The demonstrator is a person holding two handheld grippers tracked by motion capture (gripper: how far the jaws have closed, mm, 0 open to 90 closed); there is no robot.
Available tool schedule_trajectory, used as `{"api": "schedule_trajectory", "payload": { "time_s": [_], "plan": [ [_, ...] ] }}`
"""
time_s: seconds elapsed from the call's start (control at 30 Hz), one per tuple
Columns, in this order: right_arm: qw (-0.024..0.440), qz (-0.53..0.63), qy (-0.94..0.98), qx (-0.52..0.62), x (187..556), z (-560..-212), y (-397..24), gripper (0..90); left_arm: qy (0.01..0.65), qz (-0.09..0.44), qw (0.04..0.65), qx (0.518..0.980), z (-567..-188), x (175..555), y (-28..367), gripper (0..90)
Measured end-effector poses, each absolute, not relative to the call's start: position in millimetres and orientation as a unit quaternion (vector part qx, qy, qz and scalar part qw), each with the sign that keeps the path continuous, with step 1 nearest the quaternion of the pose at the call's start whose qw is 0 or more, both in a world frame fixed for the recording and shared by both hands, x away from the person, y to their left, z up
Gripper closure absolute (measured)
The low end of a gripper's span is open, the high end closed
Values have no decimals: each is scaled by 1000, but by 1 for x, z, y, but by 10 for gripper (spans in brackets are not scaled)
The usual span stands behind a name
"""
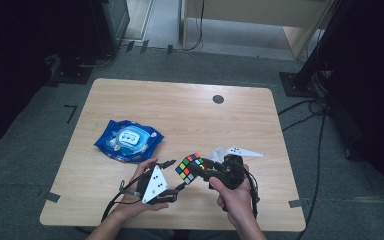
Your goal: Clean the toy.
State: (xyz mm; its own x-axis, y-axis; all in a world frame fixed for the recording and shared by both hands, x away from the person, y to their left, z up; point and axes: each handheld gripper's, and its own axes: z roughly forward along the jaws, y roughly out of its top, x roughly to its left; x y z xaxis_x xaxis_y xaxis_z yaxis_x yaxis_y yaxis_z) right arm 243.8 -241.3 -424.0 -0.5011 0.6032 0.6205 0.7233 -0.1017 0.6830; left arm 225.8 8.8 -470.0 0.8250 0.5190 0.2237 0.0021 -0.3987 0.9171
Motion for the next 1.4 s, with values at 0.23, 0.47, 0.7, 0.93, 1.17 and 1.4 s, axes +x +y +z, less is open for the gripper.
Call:
{"api": "schedule_trajectory", "payload": {
  "time_s": [0.23, 0.47, 0.7, 0.93, 1.17, 1.4],
  "plan": [
    [74, -550, -670, -493, 248, -427, -245, 347, 160, 250, 517, 803, -471, 221, 3, 263],
    [84, -536, -679, -494, 252, -437, -241, 347, 140, 245, 509, 813, -476, 216, -8, 233],
    [88, -529, -687, -490, 252, -440, -236, 347, 134, 247, 508, 814, -476, 214, -8, 206],
    [101, -529, -689, -485, 251, -439, -235, 347, 126, 254, 509, 813, -473, 212, -8, 181],
    [107, -516, -700, -482, 252, -439, -230, 346, 114, 257, 508, 814, -473, 210, -8, 174],
    [113, -510, -706, -478, 250, -441, -227, 346, 106, 245, 514, 815, -472, 208, -10, 199]
  ]
}}
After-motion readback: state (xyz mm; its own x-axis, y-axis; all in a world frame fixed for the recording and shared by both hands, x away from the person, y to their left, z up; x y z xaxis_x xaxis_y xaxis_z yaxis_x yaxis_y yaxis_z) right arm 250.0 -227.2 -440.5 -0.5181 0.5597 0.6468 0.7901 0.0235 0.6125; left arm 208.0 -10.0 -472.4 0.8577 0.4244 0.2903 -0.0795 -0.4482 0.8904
